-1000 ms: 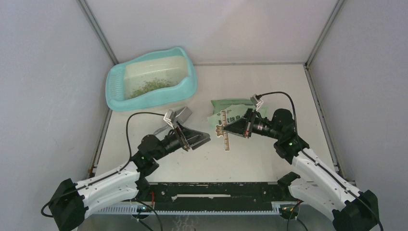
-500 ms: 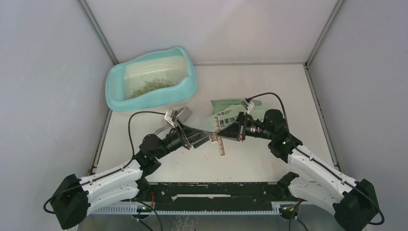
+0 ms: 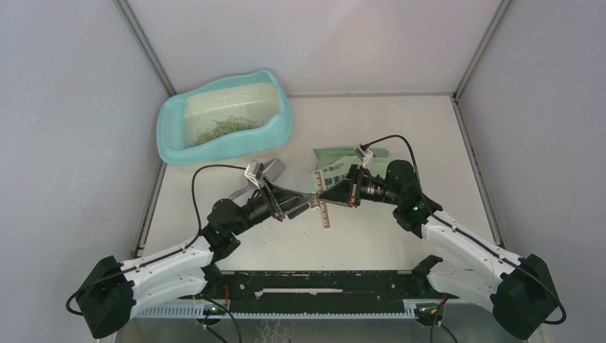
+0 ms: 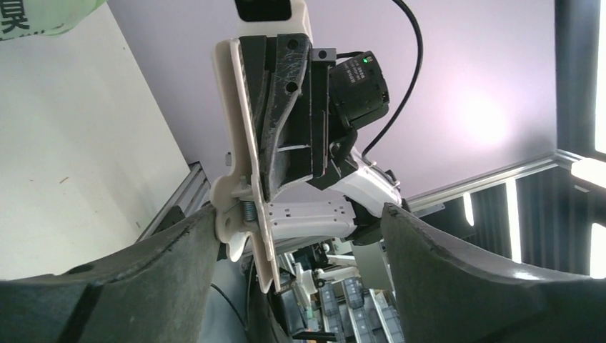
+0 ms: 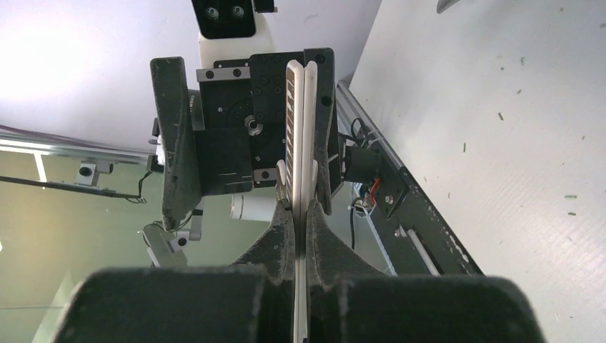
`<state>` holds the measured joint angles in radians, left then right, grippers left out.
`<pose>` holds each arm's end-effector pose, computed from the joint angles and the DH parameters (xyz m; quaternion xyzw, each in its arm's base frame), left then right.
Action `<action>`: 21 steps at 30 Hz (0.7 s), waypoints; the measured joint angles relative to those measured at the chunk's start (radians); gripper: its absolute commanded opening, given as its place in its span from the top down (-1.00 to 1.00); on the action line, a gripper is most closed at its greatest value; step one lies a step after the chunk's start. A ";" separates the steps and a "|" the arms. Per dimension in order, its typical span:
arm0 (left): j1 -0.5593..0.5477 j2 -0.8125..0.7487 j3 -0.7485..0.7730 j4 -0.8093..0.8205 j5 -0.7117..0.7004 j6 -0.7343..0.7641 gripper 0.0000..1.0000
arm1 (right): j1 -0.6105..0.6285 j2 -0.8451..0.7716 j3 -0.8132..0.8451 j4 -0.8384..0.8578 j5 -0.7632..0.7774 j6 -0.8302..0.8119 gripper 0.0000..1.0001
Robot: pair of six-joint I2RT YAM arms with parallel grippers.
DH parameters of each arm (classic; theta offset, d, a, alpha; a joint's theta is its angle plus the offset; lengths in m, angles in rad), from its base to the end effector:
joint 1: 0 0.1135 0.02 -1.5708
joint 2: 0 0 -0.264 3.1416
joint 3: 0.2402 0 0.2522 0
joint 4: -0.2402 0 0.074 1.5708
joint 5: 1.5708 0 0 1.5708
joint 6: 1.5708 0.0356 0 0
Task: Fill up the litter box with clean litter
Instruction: Pick up the clamp at the center of the board.
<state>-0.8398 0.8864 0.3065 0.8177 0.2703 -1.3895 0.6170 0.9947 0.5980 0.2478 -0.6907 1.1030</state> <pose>0.1239 -0.1524 0.2595 -0.0643 0.6183 -0.7359 0.2683 0.1709 0.1490 0.2805 -0.0428 0.7452 0.6327 0.2062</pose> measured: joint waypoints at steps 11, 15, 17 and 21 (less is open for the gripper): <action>0.001 0.033 0.000 -0.010 0.020 -0.007 0.04 | -0.008 0.015 0.000 0.023 -0.007 -0.001 1.00; 0.005 0.056 0.000 -0.010 0.027 -0.013 0.28 | -0.014 0.014 0.000 0.034 -0.015 -0.001 1.00; 0.006 0.070 0.000 -0.005 0.030 -0.019 0.29 | -0.014 0.014 0.000 0.037 -0.018 -0.002 1.00; 0.010 0.095 0.000 0.026 0.036 -0.029 0.47 | -0.014 0.014 0.000 0.038 -0.018 -0.005 1.00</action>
<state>-0.8303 0.9817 0.3061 0.8433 0.3065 -1.4185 0.6025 1.0084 0.5976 0.2855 -0.7082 1.0981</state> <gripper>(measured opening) 0.348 0.028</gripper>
